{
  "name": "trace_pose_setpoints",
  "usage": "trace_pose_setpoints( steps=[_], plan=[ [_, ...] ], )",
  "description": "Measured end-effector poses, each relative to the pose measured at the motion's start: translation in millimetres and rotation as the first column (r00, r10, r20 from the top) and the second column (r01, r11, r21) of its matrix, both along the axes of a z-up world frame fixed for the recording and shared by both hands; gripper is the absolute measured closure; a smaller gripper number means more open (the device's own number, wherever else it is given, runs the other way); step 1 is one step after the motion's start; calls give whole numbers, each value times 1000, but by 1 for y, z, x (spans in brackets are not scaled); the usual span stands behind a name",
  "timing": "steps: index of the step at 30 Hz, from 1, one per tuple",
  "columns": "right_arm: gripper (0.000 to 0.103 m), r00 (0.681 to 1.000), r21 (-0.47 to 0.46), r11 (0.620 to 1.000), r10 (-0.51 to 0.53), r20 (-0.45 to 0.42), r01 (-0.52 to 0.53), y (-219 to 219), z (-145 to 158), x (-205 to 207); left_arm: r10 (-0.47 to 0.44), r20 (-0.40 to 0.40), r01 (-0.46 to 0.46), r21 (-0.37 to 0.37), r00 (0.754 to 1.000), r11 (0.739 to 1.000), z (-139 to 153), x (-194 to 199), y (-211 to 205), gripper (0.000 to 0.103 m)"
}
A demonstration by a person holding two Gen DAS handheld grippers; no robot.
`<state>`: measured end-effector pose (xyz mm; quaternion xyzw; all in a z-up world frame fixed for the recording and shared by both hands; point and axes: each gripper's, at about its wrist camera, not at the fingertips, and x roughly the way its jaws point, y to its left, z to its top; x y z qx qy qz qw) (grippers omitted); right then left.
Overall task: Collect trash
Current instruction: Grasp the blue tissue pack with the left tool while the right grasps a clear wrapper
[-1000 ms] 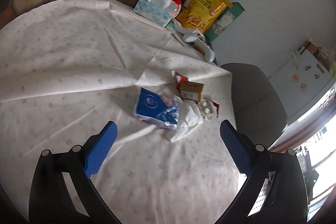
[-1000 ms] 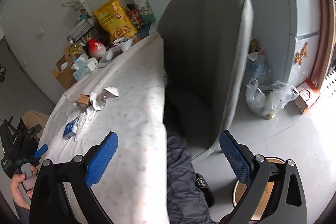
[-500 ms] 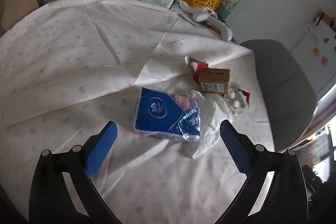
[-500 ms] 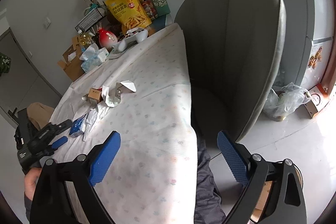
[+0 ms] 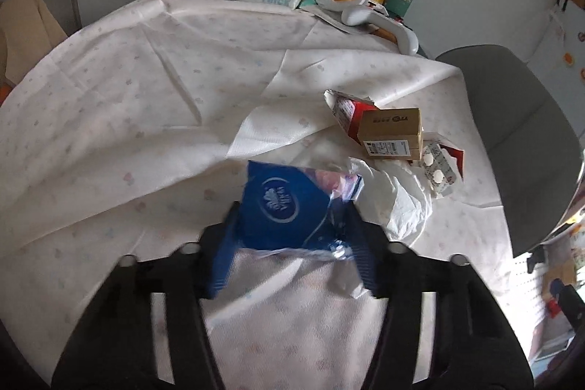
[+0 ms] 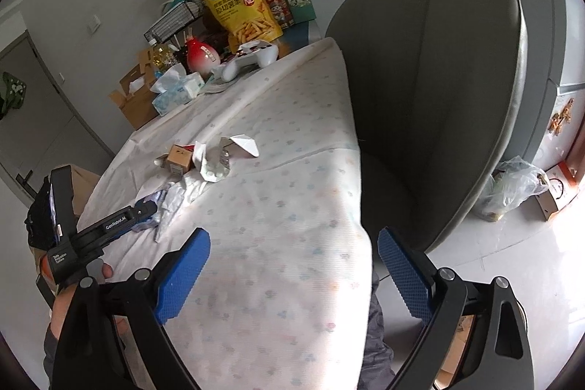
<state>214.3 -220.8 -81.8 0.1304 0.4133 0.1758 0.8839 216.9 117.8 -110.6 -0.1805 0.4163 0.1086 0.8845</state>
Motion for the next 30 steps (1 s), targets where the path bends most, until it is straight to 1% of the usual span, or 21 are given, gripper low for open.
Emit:
trace_pose_setpoints(
  steps=[2,3,4,7,11,15,17,22,27,29,30],
  plan=[
    [12,1000,-2,1000,10,4,-10,3,2,0,7,9,-7,-10,1000,1000,4,-5,5,60],
    [12,1000,-6,1000,15,5,-15,6,3,0,9,13,-9,-18,1000,1000,6,-8,9,67],
    [12,1000,-9,1000,22,6,-22,10,4,1,10,13,-10,-25,1000,1000,7,-9,12,70],
    [13,999,-15,999,46,10,-46,20,8,4,20,37,-18,-47,999,999,13,-17,21,73],
    [14,997,-23,997,79,20,-78,39,14,11,39,78,-33,-66,996,997,26,-31,33,73],
    [17,994,-26,994,104,13,-104,57,15,22,65,98,-59,-64,993,996,34,-40,44,73],
    [23,993,-26,992,121,-1,-121,68,13,30,85,105,-79,-66,991,995,35,-45,51,73],
    [31,986,-23,986,165,-38,-166,93,5,50,125,107,-118,-74,986,990,33,-54,63,73],
    [34,982,-24,983,179,-54,-181,111,0,74,160,108,-150,-93,981,984,27,-61,73,73],
    [40,979,-28,981,188,-75,-191,119,-5,85,175,109,-164,-101,978,981,25,-63,77,73],
    [40,977,-25,980,193,-93,-196,124,-9,91,187,110,-175,-107,976,979,24,-65,81,73]
  ],
)
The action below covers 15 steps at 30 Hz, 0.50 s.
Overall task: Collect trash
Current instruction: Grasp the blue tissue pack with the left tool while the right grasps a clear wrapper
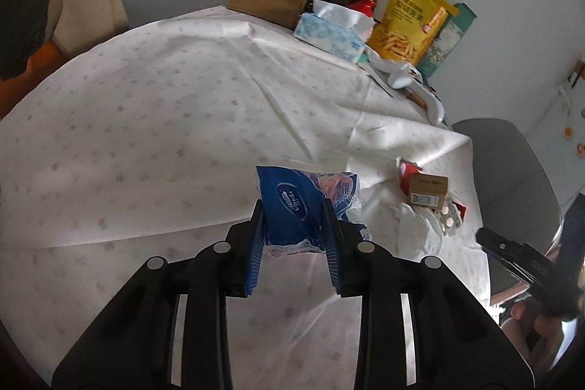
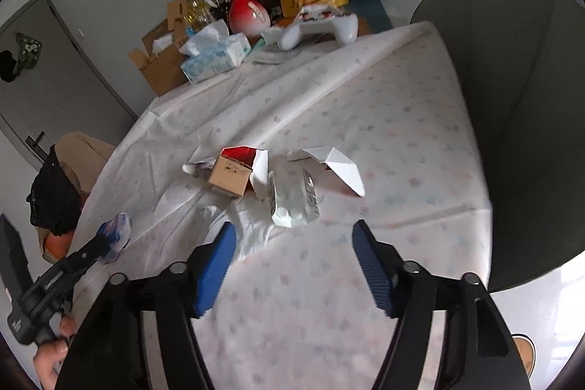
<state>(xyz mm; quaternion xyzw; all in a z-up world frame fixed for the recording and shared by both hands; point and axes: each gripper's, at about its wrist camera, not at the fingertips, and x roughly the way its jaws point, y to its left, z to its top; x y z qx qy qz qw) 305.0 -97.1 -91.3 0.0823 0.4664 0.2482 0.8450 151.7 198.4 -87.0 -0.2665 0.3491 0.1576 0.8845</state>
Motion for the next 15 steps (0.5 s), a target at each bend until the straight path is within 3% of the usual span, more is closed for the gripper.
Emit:
trace_pose_setpoints(
  steps=[10,12,13,15],
  plan=[
    [47,999,-36,999,-6,-43,4,27,-27,36,62,11,-61,-62,998,996,-13,-10,15,73],
    [56,999,-53,999,-3,-33,1,30,-27,38,67,12,-66,-74,998,995,-14,-11,16,73],
    [70,999,-51,999,2,-38,-4,31,-28,39,69,12,-68,-76,998,995,-14,-12,15,73],
    [72,998,-26,1000,8,-58,-9,29,-27,38,69,15,-67,-78,998,995,-13,-13,13,73]
  ],
)
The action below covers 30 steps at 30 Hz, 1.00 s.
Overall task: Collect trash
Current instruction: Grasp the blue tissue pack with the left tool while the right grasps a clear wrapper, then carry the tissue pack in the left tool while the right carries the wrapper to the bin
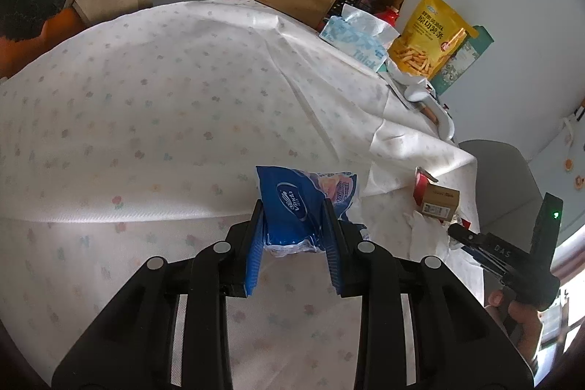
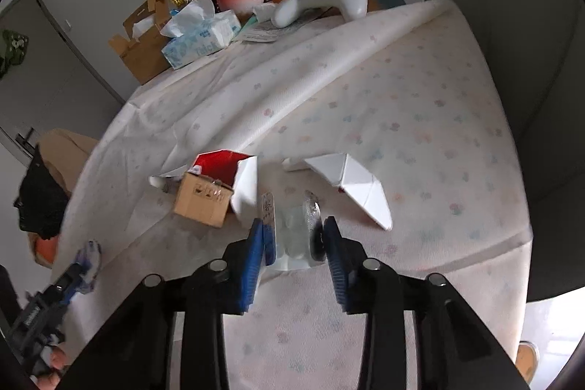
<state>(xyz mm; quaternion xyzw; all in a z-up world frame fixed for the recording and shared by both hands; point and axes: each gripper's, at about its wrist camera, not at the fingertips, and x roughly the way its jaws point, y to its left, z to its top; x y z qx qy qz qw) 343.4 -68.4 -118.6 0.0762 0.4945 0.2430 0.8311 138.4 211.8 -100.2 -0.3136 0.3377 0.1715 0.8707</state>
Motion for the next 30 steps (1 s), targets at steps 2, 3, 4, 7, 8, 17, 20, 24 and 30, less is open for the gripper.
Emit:
trace_pose_setpoints(
  steps=[2,3,4,7,8,17,20,24,30],
  plan=[
    [73,1000,8,1000,-2,6,2,-4,4,-5,-3,6,3,-3,1000,1000,1,-2,-4,73],
    [73,1000,8,1000,-1,16,1,-5,5,-7,-6,10,6,-4,1000,1000,2,-3,-6,73],
    [73,999,5,1000,-11,32,10,-9,7,-11,-9,14,10,-3,1000,1000,3,-4,-8,73],
    [74,999,33,999,-26,22,25,-19,10,-20,-22,26,22,-5,999,1000,6,-6,-15,73],
    [74,1000,46,999,-22,22,21,-23,13,-26,-25,29,25,-6,999,1000,7,-8,-17,73],
    [74,1000,171,985,-7,-8,8,-55,24,-70,-87,75,87,4,993,996,24,-14,-51,73],
    [74,1000,193,981,-5,8,3,-66,31,-87,-118,89,117,15,989,993,31,-15,-66,73],
    [74,998,200,980,-23,55,11,-87,44,-108,-169,102,168,20,980,986,36,-13,-88,73],
    [74,989,194,979,-90,120,66,-128,60,-132,-228,119,227,19,966,974,41,-7,-122,73]
  ],
)
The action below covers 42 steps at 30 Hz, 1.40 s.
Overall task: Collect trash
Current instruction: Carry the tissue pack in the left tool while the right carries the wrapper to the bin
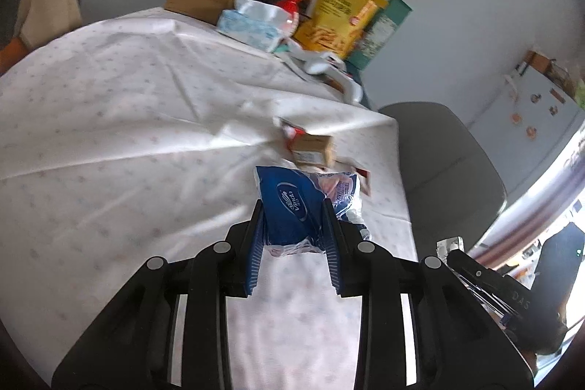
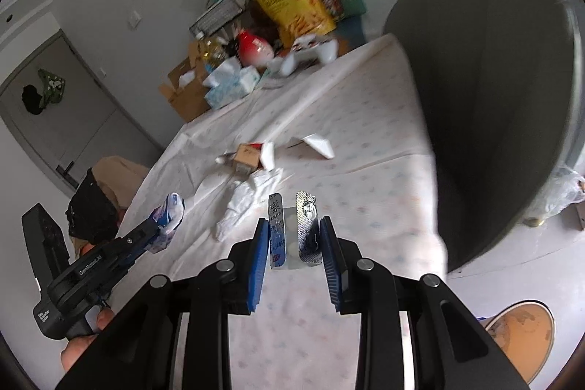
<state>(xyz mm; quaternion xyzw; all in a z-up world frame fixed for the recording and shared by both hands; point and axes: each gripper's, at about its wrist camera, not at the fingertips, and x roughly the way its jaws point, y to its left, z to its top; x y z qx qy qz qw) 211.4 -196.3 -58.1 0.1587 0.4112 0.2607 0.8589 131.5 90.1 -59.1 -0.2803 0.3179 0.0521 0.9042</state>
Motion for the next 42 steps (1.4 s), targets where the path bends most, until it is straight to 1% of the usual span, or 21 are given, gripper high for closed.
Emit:
trace_pose_setpoints(
  steps=[8,14,18,23,28,30,35,42],
  plan=[
    [74,994,1,995,-100,33,100,-55,5,-21,-100,16,100,1,995,995,7,13,-47,73],
    [74,980,6,981,-194,32,194,-98,2,-36,-187,11,187,4,982,982,6,22,-86,73],
    [73,969,-32,969,-245,43,246,-120,0,-44,-241,9,241,11,971,971,7,28,-112,73],
    [73,954,-58,952,-298,37,299,-146,-7,-56,-311,3,310,28,951,950,7,30,-149,73],
    [73,935,-64,933,-353,23,354,-175,-18,-69,-391,-24,392,32,920,919,-2,30,-189,73],
    [73,927,-71,924,-375,16,375,-185,-24,-73,-411,-30,411,41,911,911,-4,30,-202,73],
    [73,901,-94,898,-434,-21,431,-217,-41,-84,-458,-44,460,52,888,887,-11,30,-235,73],
    [73,872,-127,872,-483,-80,472,-247,-71,-98,-517,-94,523,55,851,851,-31,25,-273,73]
  ],
)
